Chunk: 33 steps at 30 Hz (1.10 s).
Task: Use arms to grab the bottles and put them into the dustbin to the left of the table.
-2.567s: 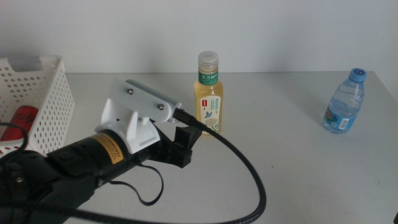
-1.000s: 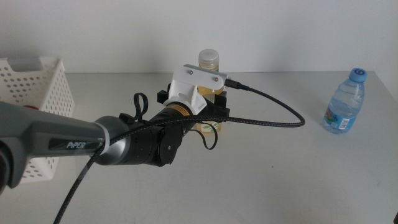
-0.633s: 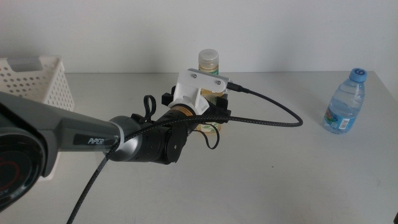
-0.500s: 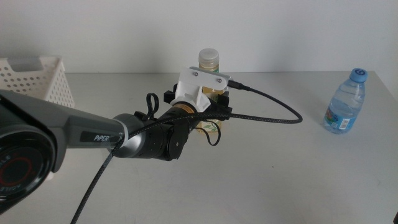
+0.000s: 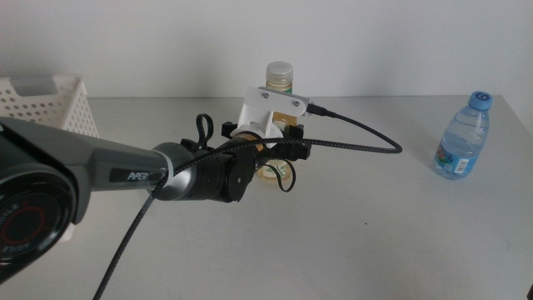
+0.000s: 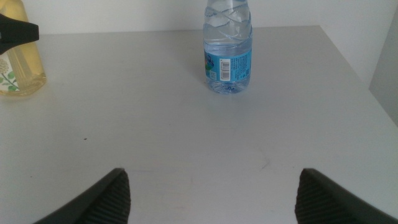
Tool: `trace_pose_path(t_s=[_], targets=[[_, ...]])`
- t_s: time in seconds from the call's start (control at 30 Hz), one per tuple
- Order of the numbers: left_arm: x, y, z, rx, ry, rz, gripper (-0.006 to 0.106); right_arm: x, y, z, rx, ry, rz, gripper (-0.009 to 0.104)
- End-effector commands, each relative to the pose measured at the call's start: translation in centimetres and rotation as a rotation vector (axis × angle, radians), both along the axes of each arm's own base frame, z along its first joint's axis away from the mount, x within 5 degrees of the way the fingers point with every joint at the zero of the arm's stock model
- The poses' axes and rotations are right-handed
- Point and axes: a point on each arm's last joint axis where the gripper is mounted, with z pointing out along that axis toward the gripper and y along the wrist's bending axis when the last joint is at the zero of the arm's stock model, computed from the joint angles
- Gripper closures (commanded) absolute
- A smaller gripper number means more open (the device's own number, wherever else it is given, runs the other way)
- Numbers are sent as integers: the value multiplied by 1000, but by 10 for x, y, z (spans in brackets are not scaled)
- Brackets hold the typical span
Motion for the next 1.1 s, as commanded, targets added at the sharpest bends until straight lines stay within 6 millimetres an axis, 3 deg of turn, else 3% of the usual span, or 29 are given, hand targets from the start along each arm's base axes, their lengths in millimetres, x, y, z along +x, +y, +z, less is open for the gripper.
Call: trace_pose_path(t_s=[0.0,0.17,0.4,0.57,0.93,1.07], targets=[[-1,4,57,-50,-106,3,67,0,-1,11,-14,-102,-13,27],[-14,12,90,-58,-32,-25,90,0,-1,11,-14,-102,-13,27],[-37,46,146,-21,66,-61,95,0,-1,11,-14,-102,-13,27],[-53,94,179,-4,177,-26,95,0,-1,11,-14,-102,-13,27],[-60,216,247,137,403,169,95,0,-1,11,-14,-102,-13,27],[-59,254,253,228,403,317,95,0,-1,11,-14,-102,-13,27]])
